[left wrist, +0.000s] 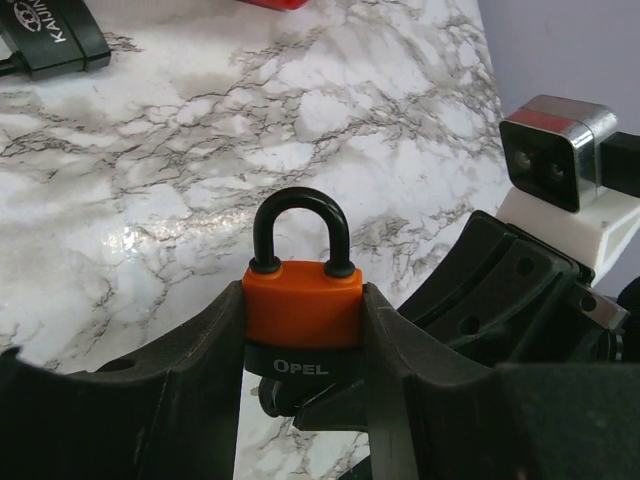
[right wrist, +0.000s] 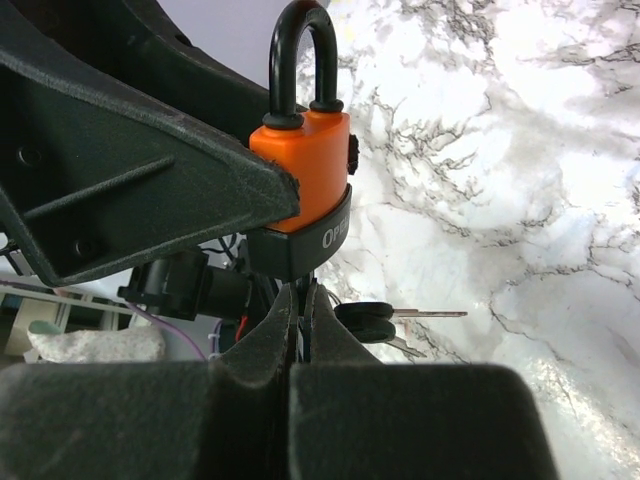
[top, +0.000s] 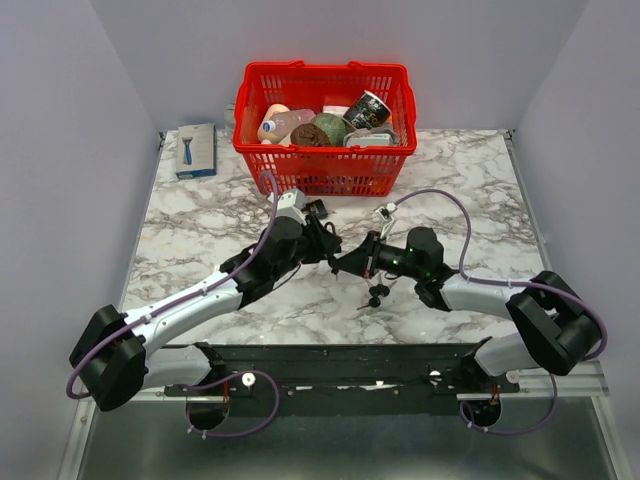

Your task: Unlock with the key

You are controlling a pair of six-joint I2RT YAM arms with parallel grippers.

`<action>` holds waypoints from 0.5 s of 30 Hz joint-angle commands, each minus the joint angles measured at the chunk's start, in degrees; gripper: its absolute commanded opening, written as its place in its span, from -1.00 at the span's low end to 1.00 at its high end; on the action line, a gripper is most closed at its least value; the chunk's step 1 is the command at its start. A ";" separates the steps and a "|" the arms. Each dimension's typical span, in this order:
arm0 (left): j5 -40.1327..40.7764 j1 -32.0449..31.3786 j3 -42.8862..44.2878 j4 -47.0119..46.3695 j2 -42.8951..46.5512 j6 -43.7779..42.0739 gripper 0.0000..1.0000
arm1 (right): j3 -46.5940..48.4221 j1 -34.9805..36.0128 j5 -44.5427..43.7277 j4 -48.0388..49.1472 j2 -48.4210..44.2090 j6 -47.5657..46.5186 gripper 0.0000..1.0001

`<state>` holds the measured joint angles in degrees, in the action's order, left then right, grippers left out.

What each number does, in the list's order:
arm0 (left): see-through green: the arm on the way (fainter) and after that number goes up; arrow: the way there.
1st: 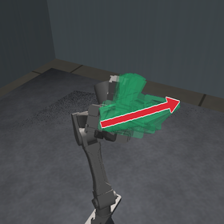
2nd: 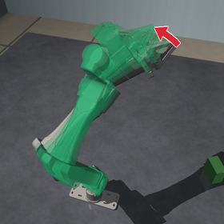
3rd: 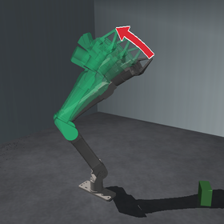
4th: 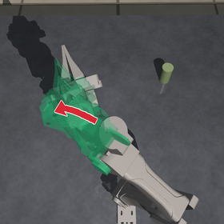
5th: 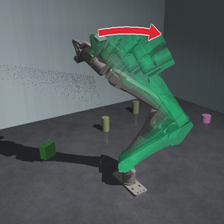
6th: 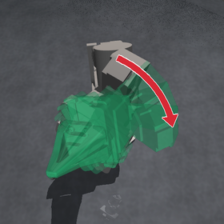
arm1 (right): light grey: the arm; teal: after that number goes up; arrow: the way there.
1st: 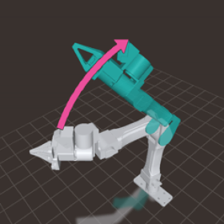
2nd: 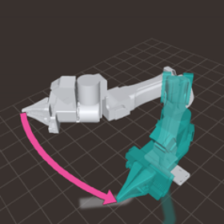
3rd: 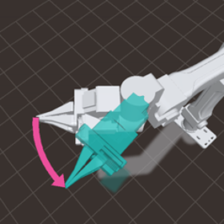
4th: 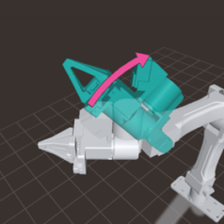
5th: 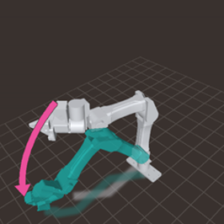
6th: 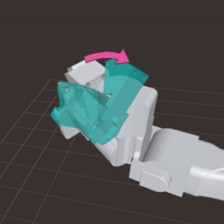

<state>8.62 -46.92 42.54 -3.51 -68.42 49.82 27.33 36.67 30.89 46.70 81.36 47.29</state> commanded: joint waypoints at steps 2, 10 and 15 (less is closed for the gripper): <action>-11.26 -1.42 -2.64 1.05 1.71 -0.87 -1.00 | 0.88 -2.03 -2.25 7.88 -3.40 2.01 -0.99; -12.84 -1.42 -3.43 -0.18 3.21 -0.87 -1.00 | 0.79 -2.56 -0.57 9.38 -4.81 3.08 -0.99; -11.97 -1.42 -2.73 0.43 2.51 -0.78 -1.00 | 1.41 -2.56 -1.80 4.90 -6.04 -1.14 -0.99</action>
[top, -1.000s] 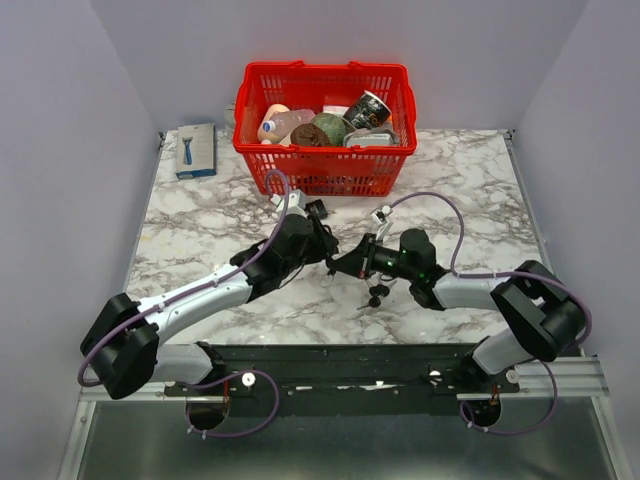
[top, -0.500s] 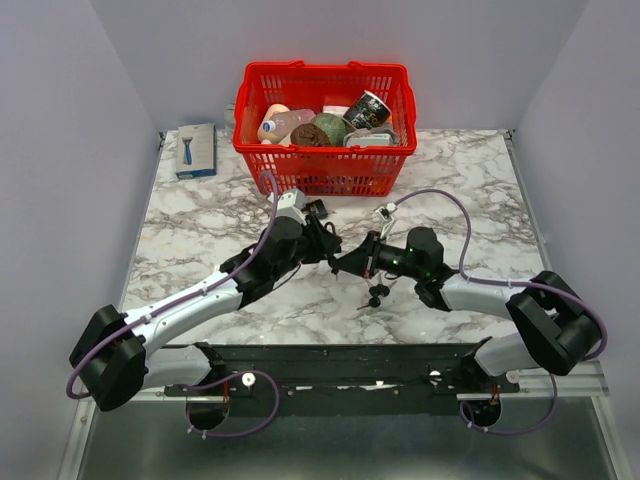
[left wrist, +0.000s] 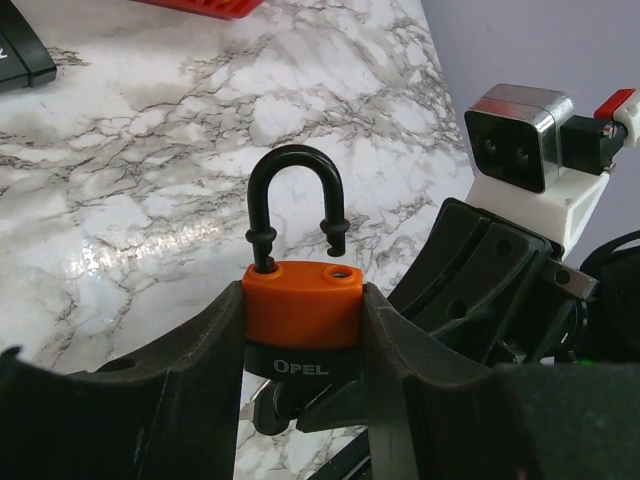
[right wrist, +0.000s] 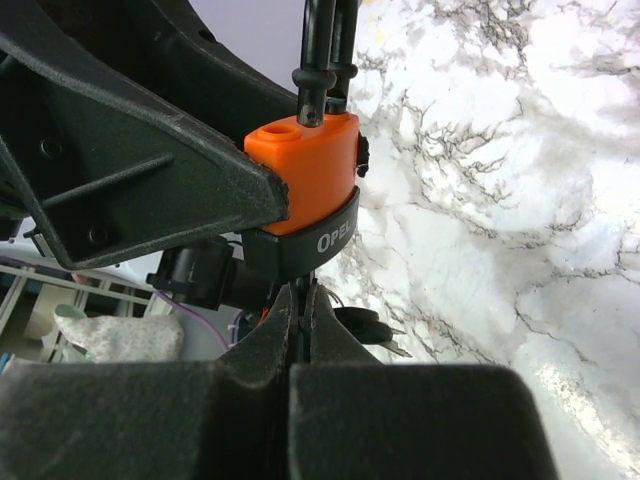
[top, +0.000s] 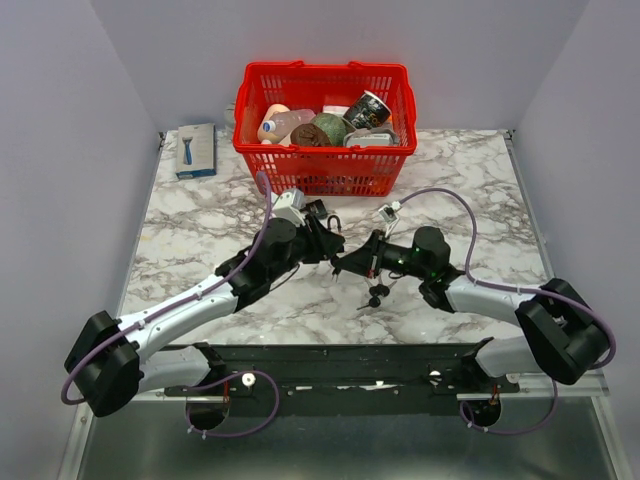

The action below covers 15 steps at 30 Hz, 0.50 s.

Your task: Unlock with the key

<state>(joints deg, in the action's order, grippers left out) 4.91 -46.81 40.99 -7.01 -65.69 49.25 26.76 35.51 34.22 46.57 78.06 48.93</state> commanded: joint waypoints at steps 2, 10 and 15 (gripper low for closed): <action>-7.81 -1.53 -0.31 4.71 -1.37 -0.12 -1.00 | 2.15 -1.41 -5.65 3.02 -3.26 -5.05 -0.99; -5.35 -1.53 3.04 6.48 -5.23 0.49 -0.57 | 1.36 -1.32 -7.32 -1.13 -8.01 -11.39 -0.99; -5.43 -1.53 4.53 6.21 -7.43 1.02 -0.34 | 1.01 -1.05 -6.45 0.10 -7.93 -11.92 -0.99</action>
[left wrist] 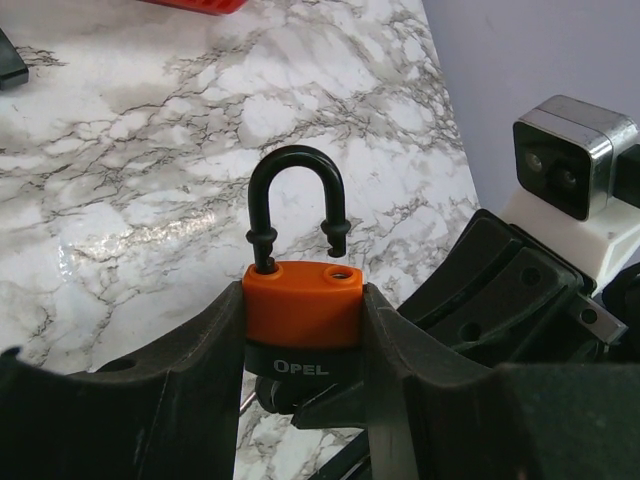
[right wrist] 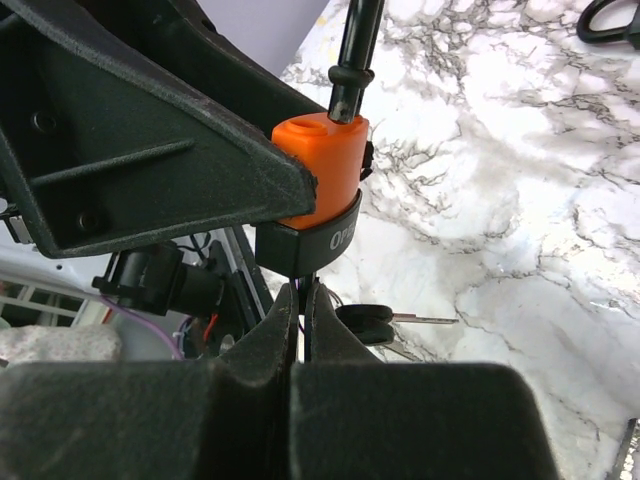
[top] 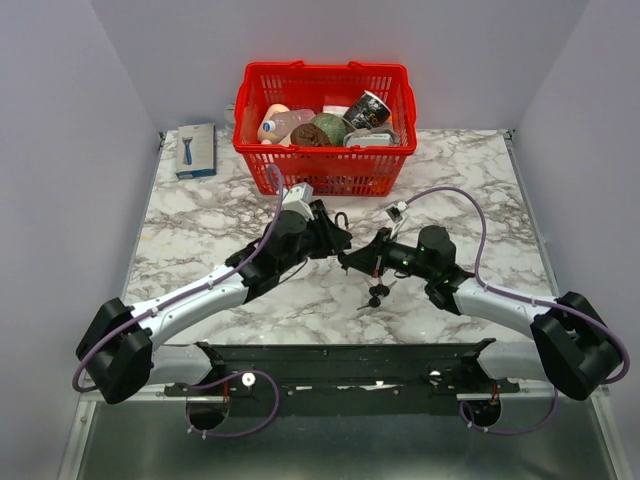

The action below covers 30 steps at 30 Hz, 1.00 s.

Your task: Unlock with the key

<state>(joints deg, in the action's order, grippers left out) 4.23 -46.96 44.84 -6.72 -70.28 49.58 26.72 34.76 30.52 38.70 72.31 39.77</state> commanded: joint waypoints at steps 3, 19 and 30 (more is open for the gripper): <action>-4.93 -1.38 1.13 6.19 -3.90 1.22 -0.19 | 1.05 -0.13 -2.57 8.15 -2.09 -3.38 -0.99; -5.46 -1.38 -0.01 4.00 -4.34 2.18 0.39 | 1.14 0.13 -1.96 7.80 -2.53 -5.23 -0.99; -1.77 -1.38 -0.28 4.61 -4.78 2.54 -0.04 | 1.32 0.57 -2.13 6.13 -2.35 -6.54 -0.99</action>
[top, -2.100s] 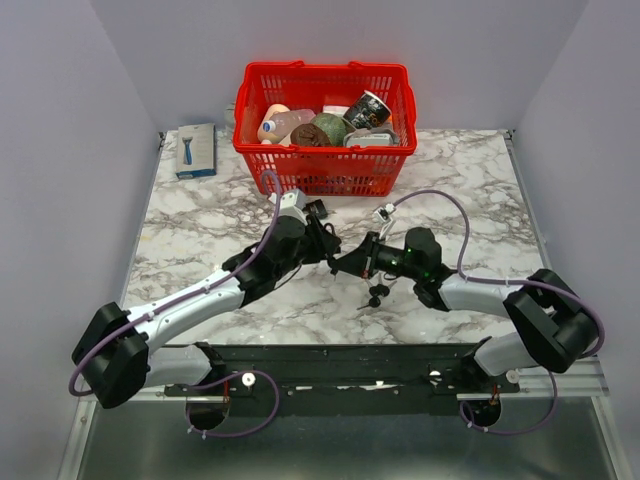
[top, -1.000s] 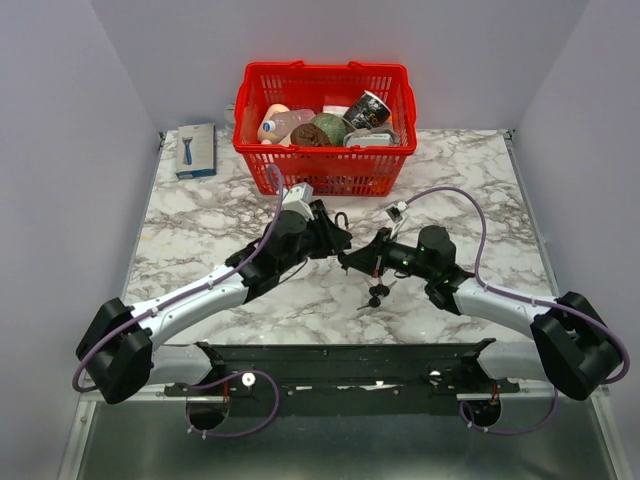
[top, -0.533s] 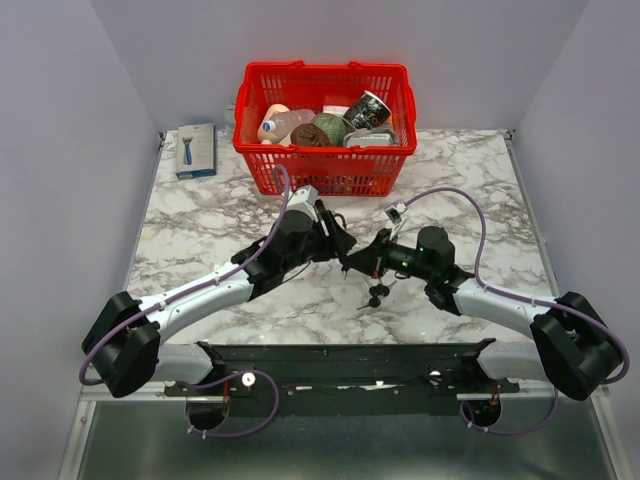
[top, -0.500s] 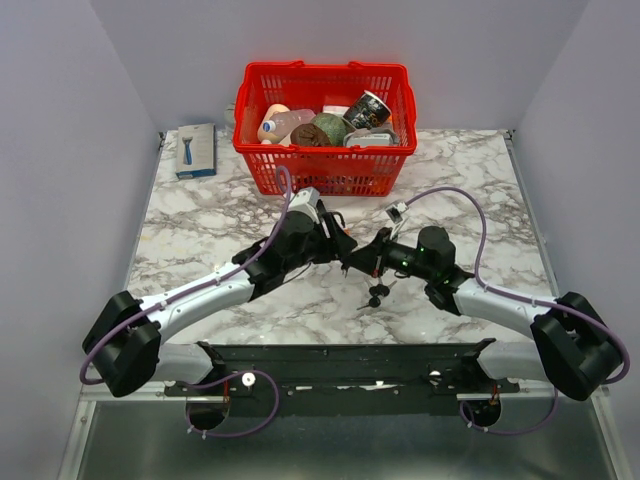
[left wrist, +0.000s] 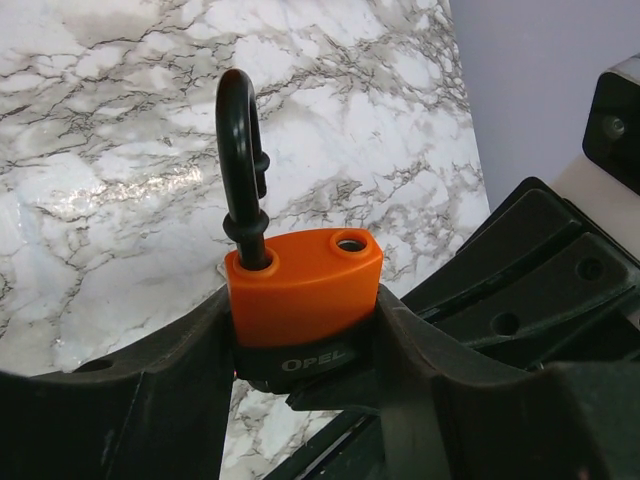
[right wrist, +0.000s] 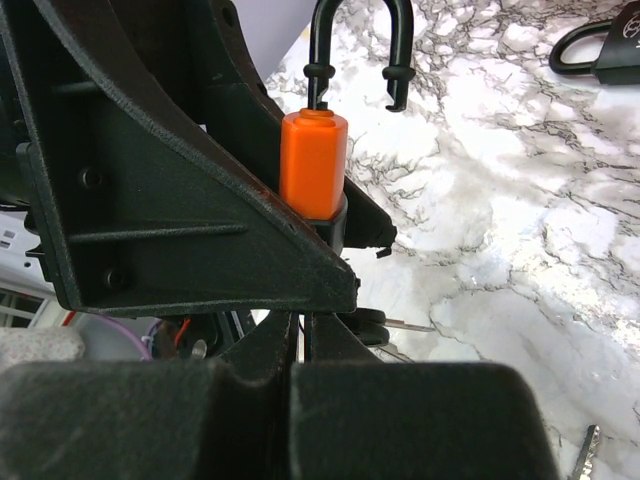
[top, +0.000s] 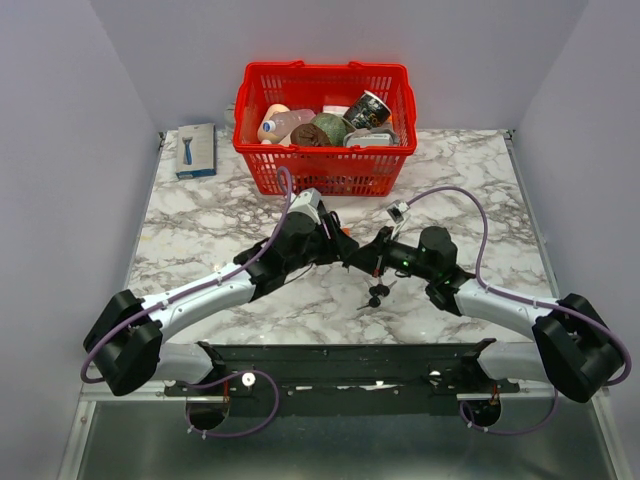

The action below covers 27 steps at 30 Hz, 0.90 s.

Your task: Unlock with the key

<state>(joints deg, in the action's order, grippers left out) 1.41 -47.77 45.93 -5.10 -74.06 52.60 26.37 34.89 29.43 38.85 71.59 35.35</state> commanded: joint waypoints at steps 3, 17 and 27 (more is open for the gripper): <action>1.67 -0.57 -1.37 3.26 -1.43 -1.53 -0.65 | 1.84 0.53 -0.78 4.49 -1.81 -2.83 -0.99; -6.24 5.49 -4.08 6.95 5.41 -10.23 -1.00 | 2.46 0.35 3.51 -11.05 -7.87 -5.81 0.44; -36.09 10.24 -2.78 11.25 16.93 -29.20 -1.00 | 12.46 0.26 8.70 -23.73 -12.71 -9.16 0.58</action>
<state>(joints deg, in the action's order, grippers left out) -15.99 -37.78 38.09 3.97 -59.20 36.75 32.05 35.24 33.08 20.69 59.48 28.67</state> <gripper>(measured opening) 0.578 0.783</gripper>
